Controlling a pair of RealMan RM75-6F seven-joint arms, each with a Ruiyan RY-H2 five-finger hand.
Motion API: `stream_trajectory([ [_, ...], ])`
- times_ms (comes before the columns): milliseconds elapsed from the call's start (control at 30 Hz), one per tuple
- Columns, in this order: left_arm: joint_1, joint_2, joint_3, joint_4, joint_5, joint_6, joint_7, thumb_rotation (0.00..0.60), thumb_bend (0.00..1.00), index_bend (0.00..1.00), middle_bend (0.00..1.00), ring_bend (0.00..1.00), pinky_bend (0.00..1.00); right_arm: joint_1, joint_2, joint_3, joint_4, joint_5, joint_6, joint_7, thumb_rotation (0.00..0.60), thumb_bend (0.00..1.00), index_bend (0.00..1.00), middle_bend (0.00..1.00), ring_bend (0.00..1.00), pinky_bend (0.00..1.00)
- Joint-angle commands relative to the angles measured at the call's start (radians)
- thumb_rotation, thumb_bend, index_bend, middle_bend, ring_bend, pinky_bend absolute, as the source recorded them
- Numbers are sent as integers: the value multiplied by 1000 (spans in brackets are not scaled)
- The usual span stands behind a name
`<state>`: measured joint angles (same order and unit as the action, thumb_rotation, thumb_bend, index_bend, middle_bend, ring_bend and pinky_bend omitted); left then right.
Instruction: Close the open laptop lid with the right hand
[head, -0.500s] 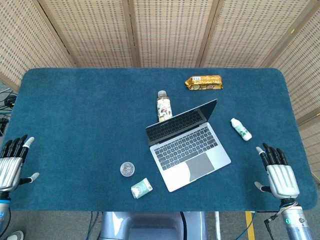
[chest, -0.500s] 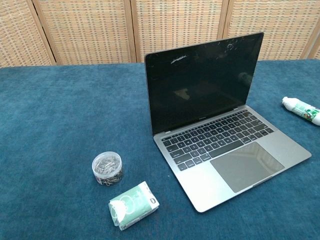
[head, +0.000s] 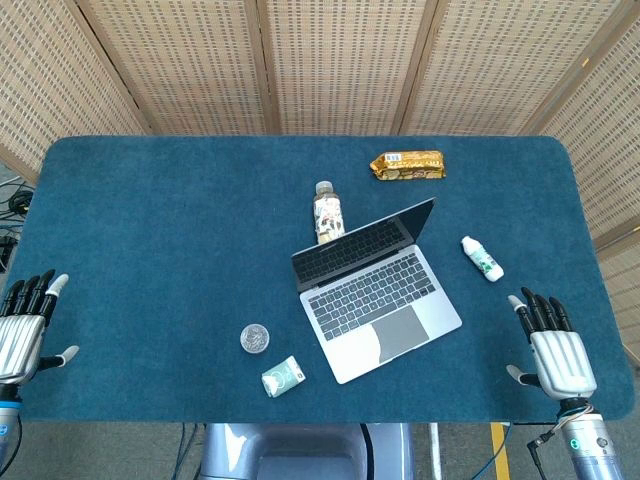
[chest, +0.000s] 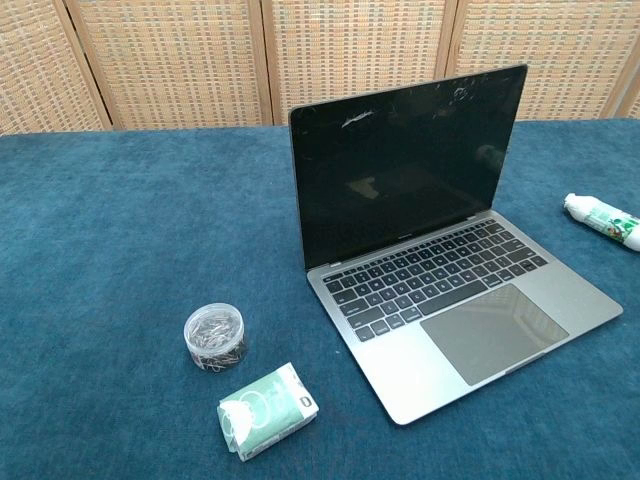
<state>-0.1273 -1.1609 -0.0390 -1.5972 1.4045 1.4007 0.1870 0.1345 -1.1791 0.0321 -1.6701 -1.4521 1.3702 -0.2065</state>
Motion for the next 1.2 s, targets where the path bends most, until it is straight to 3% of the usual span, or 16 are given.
stream_trajectory([
  [33,-1,0,1,2,0,-4,-2,600,96,0,0,0,0,0,0,-1,-2,-5,3,-2,600,0,39,0,0,0],
  [733,0,-2,2,-2,3,0,5,600,95,0,0,0,0,-1,0,0,5,-12,7,13,600,0,38,0,0,0],
  [1100,1,-1,1,-5,-4,-3,3,600,95,0,0,0,0,27,2,26,-14,-26,0,32,600,0,38,0,0,0],
  [1200,1,0,1,-4,-3,-3,0,600,95,0,0,0,0,56,5,46,-32,-30,-19,12,600,116,38,0,0,0],
])
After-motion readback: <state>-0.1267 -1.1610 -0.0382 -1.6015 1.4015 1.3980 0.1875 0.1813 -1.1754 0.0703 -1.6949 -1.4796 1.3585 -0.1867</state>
